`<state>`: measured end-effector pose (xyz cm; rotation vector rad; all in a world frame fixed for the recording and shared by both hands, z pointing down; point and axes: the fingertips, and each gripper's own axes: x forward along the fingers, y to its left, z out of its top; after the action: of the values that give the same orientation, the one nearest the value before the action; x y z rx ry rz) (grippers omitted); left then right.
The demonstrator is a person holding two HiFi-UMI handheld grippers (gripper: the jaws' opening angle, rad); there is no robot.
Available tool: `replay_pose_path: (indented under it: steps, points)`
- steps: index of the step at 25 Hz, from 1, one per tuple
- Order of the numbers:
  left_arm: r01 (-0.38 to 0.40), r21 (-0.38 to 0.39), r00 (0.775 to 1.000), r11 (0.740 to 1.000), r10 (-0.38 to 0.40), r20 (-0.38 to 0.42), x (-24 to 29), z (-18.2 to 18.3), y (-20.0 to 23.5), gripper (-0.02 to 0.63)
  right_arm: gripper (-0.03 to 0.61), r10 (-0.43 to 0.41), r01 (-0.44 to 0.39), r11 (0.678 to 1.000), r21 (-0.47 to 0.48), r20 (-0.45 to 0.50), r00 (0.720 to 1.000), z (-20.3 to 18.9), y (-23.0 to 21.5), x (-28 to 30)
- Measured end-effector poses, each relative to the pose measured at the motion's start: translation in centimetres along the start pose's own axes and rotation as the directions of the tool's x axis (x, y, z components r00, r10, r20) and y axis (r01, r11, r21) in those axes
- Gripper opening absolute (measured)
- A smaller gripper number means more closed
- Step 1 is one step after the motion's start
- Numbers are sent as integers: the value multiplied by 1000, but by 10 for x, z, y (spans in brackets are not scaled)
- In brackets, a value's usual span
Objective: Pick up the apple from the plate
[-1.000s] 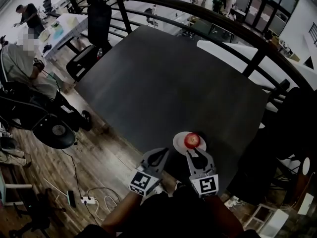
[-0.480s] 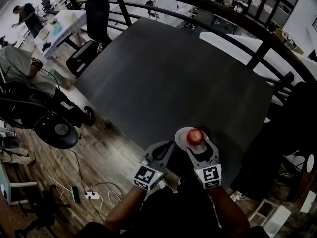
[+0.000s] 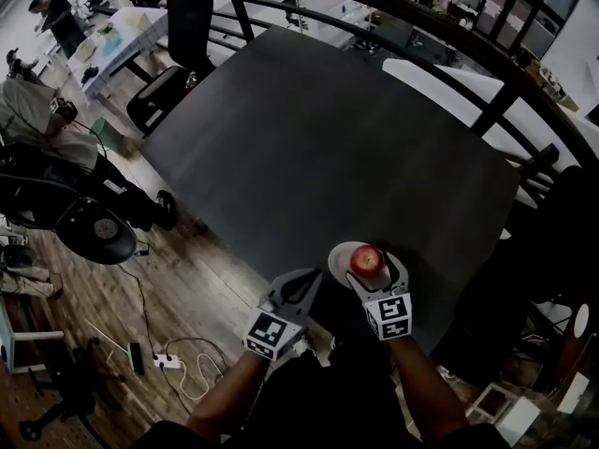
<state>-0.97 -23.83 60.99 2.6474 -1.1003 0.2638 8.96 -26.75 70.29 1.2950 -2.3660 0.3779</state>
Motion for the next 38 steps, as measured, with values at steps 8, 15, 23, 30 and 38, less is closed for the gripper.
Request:
replay_pose_path:
  steps: [8, 15, 23, 30, 38]
  points:
    - [-19, -13, 1000, 1000, 19, -5, -6, -4, 6, 23, 410, 13, -13, 1000, 13, -53, 999, -12, 1, 14]
    - [-31, -13, 1000, 999, 31, 4, -6, -3, 1, 23, 403, 9, -9, 1000, -11, -61, 998, -17, -4, 12]
    - [-38, -7, 999, 999, 38, 15, -16, 5, 1, 23, 397, 17, -17, 1000, -8, -51, 999, -8, -1, 11]
    - [-35, 3, 999, 999, 34, 33, -22, 13, -2, 23, 397, -7, 7, 1000, -10, 1, 1000, 14, 0, -3]
    - [-32, -30, 995, 999, 34, 95, -35, 31, -2, 23, 397, -11, 17, 998, -59, 93, 996, 55, 15, -33]
